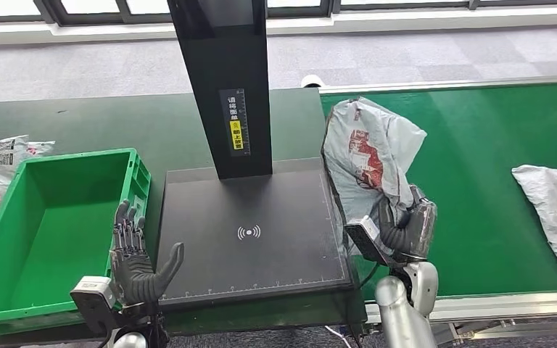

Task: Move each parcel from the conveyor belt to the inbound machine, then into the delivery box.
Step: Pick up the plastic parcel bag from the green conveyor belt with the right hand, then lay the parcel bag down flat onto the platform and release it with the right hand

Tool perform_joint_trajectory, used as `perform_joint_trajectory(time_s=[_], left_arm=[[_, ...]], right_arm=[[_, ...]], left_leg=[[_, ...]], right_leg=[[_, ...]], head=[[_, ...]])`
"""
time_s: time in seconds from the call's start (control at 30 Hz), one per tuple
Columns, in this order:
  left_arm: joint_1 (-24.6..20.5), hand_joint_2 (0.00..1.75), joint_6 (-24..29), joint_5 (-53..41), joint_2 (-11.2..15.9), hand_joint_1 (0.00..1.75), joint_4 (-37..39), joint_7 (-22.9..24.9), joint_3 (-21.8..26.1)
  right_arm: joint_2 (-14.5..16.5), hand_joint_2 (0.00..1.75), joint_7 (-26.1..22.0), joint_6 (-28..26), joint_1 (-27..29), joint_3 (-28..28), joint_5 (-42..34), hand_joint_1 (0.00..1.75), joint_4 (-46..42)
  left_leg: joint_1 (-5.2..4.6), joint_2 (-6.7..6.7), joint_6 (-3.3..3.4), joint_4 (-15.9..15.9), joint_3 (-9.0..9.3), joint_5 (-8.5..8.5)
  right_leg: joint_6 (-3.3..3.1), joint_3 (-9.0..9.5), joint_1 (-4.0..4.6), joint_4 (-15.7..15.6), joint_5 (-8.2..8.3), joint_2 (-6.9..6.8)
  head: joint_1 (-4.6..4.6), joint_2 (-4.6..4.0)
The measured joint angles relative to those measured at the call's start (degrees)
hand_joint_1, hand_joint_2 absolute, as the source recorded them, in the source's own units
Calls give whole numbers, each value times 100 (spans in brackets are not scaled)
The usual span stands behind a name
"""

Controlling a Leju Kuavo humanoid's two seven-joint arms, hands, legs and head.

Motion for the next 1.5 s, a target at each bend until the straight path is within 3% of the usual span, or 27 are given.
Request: perform_joint_trajectory(time_s=[0.2, 0.5, 0.77, 1.03, 1.17, 1.5], left_arm=[[-1, 175, 2, 9, 2, 0, 1, 0, 0], [-2, 175, 2, 9, 2, 0, 1, 0, 0], [-50, 175, -4, 14, 3, 0, 32, 0, 0], [-321, 175, -92, 53, 17, 0, 212, 0, 0], [-374, 175, -96, 87, 22, 0, 278, 0, 0], [-413, 175, -131, 125, 22, 0, 387, 0, -2]], right_arm=[[204, 175, -32, 1, 179, 0, -46, 175, -700], [284, 175, -45, 1, 243, 0, -68, 175, -1001], [304, 175, -608, 27, 251, 157, -800, 175, -1089], [305, 175, 140, 755, -149, 1390, 218, 175, 47], [322, 175, 250, 726, -232, 1896, 371, 175, 750], [330, 175, 331, 703, -279, 2285, 376, 175, 1338]], left_leg=[[-3, 2, 1, 1, 0, 0], [-3, 1, 1, 1, 1, 0], [-2, 3, 1, 1, -9, 0], [3, 4, -4, 0, -2, 11], [4, -2, -5, 0, -3, 12], [2, -1, -2, 1, -10, 8]], right_leg=[[3, 1, -6, 0, 2, 0], [4, 0, -5, 0, 3, 0], [4, 2, -4, 0, 3, 2], [-1, 1, 1, 1, 9, 4], [-2, 1, 2, 2, 8, 2], [-1, -7, -1, 1, 7, 3]], head=[[1, 0], [1, 0], [1, 0], [-1, 0], [0, 0], [1, 0]])
